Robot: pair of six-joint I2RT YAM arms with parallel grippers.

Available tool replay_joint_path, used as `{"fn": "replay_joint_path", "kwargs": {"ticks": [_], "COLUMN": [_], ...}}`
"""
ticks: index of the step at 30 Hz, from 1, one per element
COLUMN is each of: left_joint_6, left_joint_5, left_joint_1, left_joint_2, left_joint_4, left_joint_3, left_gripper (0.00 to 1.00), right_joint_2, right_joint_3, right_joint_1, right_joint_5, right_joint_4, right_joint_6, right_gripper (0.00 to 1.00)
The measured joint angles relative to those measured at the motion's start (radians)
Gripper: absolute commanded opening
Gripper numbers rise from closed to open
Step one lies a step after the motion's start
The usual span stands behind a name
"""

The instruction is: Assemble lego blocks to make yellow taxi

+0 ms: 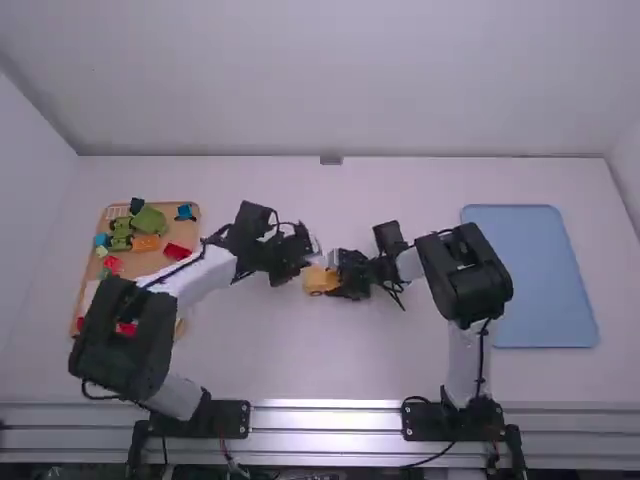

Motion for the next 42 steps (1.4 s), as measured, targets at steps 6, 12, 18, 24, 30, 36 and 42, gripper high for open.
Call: {"fn": "replay_joint_path", "kwargs": {"ticks": [6, 12, 18, 24, 30, 36, 42], "left_joint_6": [-0.119, -0.161, -0.174, -0.173, -0.189, -0.364, -0.563], "left_joint_5": [-0.034, -0.044, -0.081, -0.116, -0.16, -0.247, -0.412], "left_joint_1": [0.068, 0.068, 0.068, 0.069, 0.068, 0.068, 0.068], "left_joint_2": [-0.16, -0.198, -0.198, -0.198, -0.198, -0.198, -0.219], "left_joint_4": [-0.044, -0.097, -0.102, -0.126, -0.116, -0.059, -0.075], "left_joint_3": [0.019, 0.019, 0.019, 0.019, 0.019, 0.019, 0.019], "left_gripper": [0.99, 0.99, 0.99, 0.99, 0.99, 0.99, 0.99], "right_joint_2": [0.0, 0.0, -0.071, -0.327, -0.537, -0.56, -0.561], "right_joint_3": [0.0, 0.0, 0.0, -0.001, -0.001, -0.001, -0.001], "right_joint_1": [0.0, -0.006, -0.031, -0.076, -0.087, -0.087, -0.067], "right_joint_5": [0.023, 0.027, 0.045, 0.156, 0.257, 0.32, 0.293], "right_joint_4": [0.026, 0.025, -0.126, -0.33, -0.342, -0.303, -0.158], "right_joint_6": [0.039, 0.055, 0.08, 0.092, 0.095, 0.124, 0.225], "right_gripper": [0.68, 0.99, 0.99, 0.99, 0.99, 0.99, 0.99]}}
